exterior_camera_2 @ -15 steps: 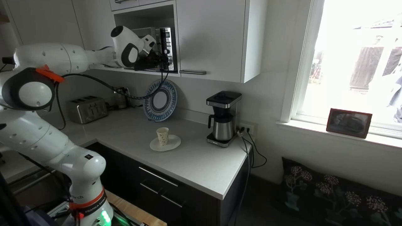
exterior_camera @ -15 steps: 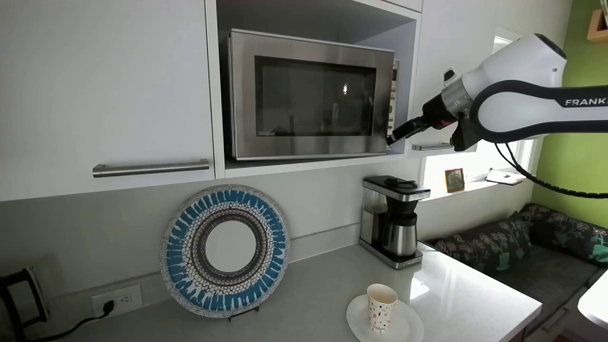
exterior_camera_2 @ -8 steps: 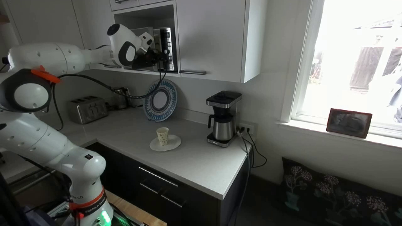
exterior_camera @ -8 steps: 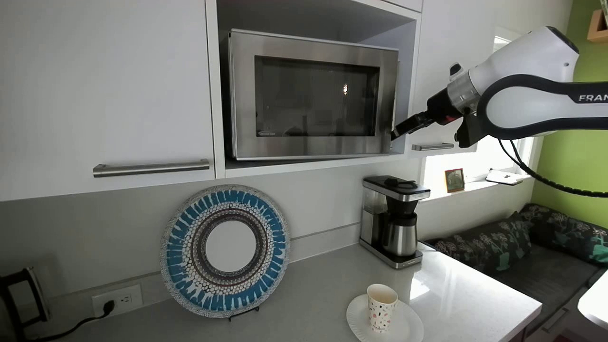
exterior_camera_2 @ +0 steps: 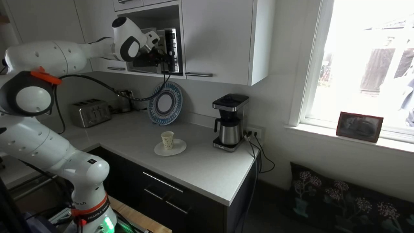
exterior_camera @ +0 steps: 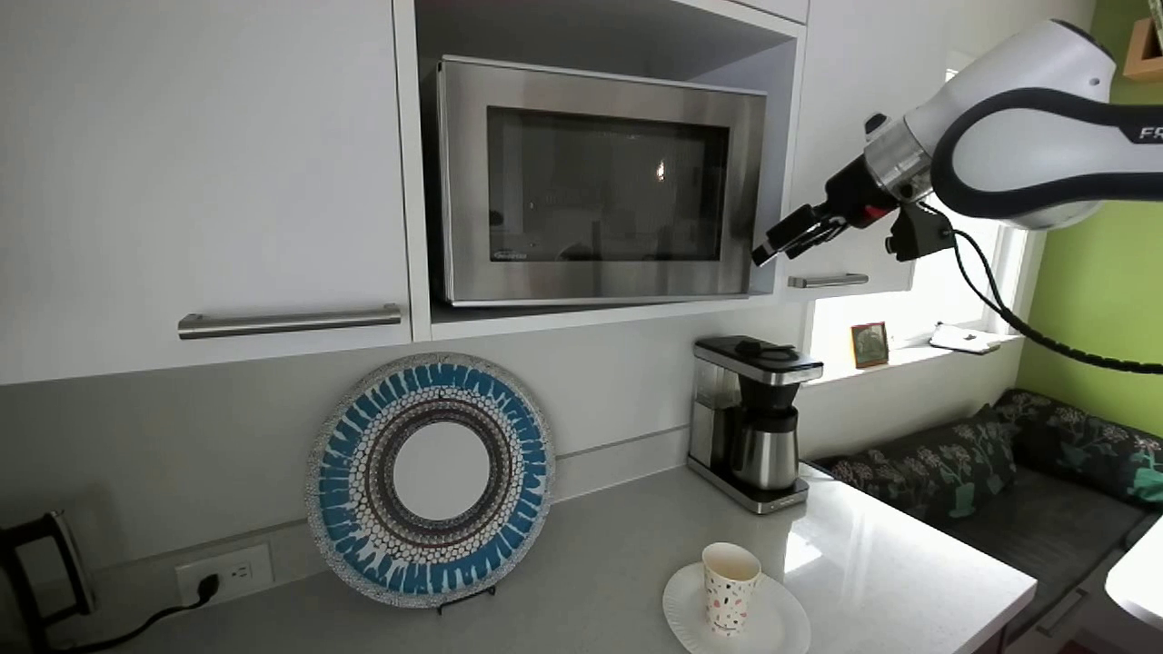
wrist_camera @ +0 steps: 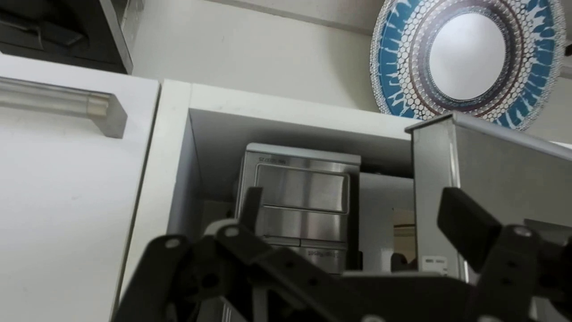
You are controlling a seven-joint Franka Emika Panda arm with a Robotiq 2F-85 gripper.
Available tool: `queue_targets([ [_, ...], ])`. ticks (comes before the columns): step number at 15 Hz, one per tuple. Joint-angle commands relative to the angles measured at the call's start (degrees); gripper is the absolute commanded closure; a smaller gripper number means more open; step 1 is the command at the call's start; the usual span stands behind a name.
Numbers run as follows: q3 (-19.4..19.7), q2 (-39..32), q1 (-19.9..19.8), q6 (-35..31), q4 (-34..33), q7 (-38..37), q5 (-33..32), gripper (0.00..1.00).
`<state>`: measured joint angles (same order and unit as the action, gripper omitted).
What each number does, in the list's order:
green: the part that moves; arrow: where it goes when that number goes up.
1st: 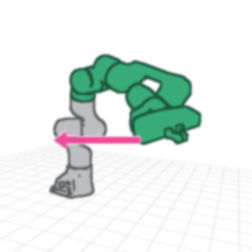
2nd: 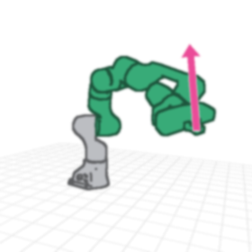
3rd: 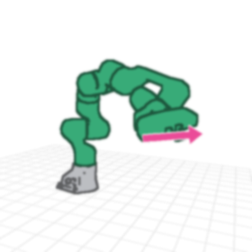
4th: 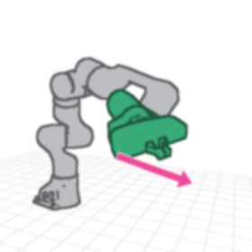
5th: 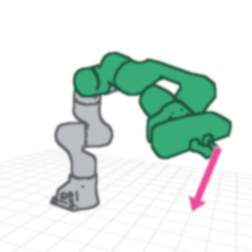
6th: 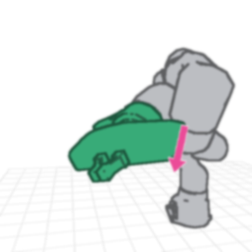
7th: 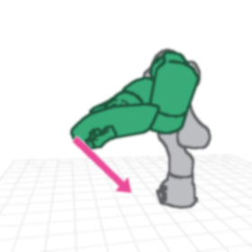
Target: Open the microwave door by opening the bottom right button and then press a button on the microwave
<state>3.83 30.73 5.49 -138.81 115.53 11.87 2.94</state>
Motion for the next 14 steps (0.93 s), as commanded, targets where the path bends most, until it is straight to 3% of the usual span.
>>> queue_targets([
  [1, 1.7, -0.6, 2.4, 8.1, -3.9, 1.3, 4.8, 0.0],
  [10, 6.6, -1.4, 7.4, 19.4, -7.6, 11.9, 20.0, 0.0],
  [14, 6.8, -1.1, 7.4, 27.0, -10.2, 14.8, 23.0, 0.0],
])
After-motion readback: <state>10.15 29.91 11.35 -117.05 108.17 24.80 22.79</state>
